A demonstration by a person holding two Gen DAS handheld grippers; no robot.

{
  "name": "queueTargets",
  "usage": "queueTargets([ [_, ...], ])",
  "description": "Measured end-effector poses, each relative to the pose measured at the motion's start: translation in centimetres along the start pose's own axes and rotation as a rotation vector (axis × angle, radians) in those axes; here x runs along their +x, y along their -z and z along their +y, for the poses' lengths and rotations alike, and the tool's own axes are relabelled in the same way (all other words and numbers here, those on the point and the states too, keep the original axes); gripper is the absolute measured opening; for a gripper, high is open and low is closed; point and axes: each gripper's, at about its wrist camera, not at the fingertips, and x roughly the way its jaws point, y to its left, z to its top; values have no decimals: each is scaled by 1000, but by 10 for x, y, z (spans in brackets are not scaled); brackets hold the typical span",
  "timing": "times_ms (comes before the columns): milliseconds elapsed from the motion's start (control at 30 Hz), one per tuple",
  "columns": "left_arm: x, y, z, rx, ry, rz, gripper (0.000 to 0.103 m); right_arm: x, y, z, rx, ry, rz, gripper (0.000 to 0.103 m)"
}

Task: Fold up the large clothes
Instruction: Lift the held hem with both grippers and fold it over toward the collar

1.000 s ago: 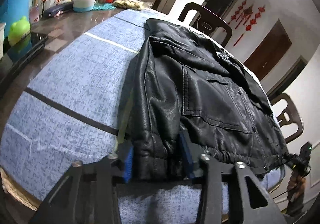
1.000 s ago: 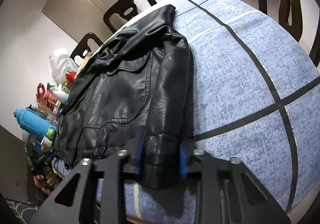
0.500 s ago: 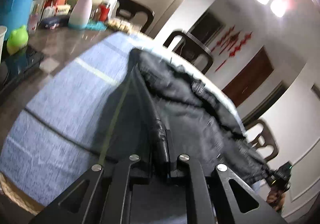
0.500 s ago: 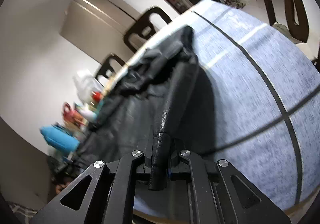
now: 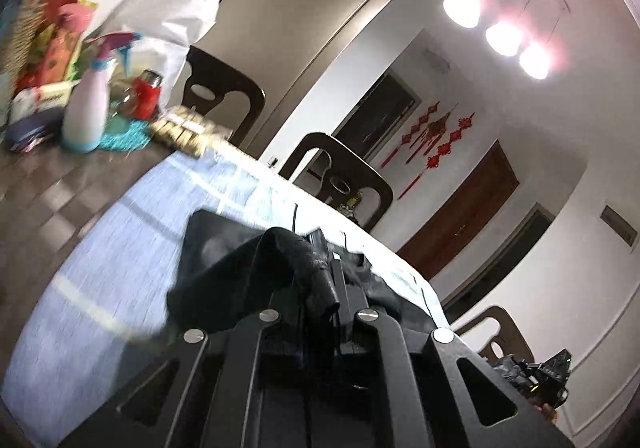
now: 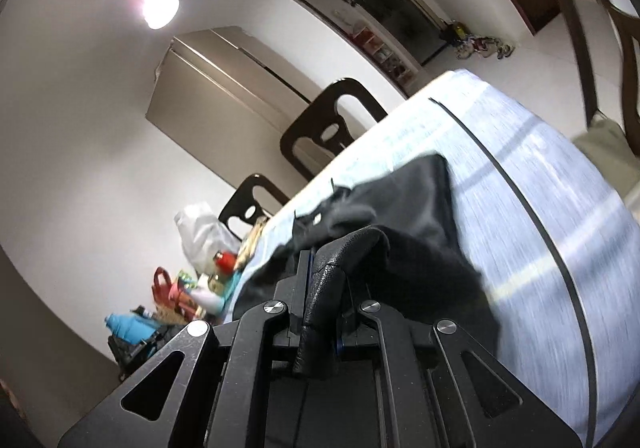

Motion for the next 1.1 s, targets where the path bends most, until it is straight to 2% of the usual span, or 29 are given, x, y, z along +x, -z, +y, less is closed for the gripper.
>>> queueTargets([
  [133, 64, -31, 7, -10, -40, 38, 9, 56, -49, 0, 22, 22, 28, 8],
  [367, 187, -67, 44, -47, -166, 146, 9, 163, -113, -42, 110, 126, 108, 9],
  [500, 253, -63, 71, -63, -262, 241, 9, 224, -121, -80, 176, 221, 187, 9],
  [567, 274, -55, 84, -85, -299, 278, 10, 246, -117, -95, 192, 267, 224, 9],
  [667, 278, -51, 90, -104, -298, 285, 10, 260, -112, -111, 235, 282, 239, 9],
  [833, 266, -61, 78, -95, -269, 256, 12, 249, -118, -102, 237, 247, 211, 11],
  [900, 271, -65, 75, -99, -288, 243, 15, 248, -123, -103, 256, 232, 185, 11],
  [967, 288, -65, 77, -78, -331, 273, 18, 261, -126, -108, 259, 278, 201, 15],
  [1033, 299, -65, 80, -121, -347, 331, 27, 271, -124, -114, 279, 331, 239, 16],
  [1067, 295, -66, 79, -128, -325, 328, 37, 270, -124, -112, 278, 329, 229, 19],
  [1100, 288, -69, 75, -117, -305, 300, 53, 266, -125, -107, 265, 313, 217, 29],
])
